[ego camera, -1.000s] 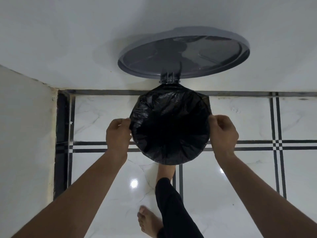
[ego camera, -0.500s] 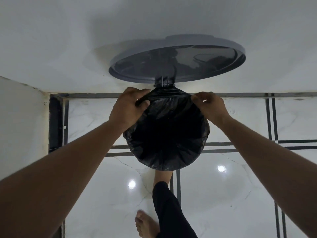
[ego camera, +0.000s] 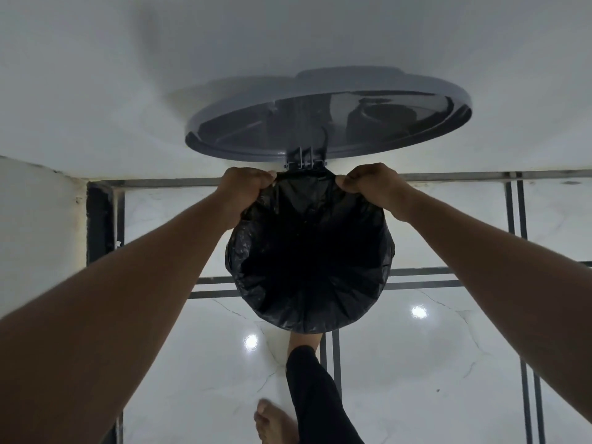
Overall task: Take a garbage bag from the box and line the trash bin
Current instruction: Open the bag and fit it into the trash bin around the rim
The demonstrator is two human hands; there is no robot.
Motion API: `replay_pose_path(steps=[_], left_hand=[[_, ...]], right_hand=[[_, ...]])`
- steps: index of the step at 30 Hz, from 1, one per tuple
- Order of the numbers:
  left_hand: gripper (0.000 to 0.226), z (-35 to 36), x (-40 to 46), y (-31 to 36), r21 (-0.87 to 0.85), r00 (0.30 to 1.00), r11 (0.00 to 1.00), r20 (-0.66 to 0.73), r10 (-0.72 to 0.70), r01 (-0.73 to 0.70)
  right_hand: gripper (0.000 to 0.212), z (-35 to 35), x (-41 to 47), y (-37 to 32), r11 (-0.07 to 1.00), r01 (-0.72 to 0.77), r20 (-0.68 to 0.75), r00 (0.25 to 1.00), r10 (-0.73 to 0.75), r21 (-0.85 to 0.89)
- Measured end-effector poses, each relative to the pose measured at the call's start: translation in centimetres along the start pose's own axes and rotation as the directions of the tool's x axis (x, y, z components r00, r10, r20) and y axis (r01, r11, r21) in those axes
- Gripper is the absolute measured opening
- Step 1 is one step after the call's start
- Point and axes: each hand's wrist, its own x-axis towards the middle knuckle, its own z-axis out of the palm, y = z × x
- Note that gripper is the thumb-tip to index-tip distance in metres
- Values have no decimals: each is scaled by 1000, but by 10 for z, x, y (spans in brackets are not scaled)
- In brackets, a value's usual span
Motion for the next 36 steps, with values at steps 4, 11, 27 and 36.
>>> replay_pose_path(steps=[4,11,27,36], left_hand=[[8,-10,4,-4,-16,998,1000,61,15,-14],[35,-36,-12,-27,-128,981,989,171,95,-74],[15,-27,-46,-77,-251,989,968,-136,-62,26],[14,-40,-83,-114,-409,992,912,-123,-32,-21]], right_hand=[[62,-7,7,-1,990,-119,138,985,108,72],[55,-5,5,-11,988,-144,187,973,132,51],[60,-3,-14,16,871,-269,233,955,185,411],[25,3,-41,63,719,-168,67,984,167,674]])
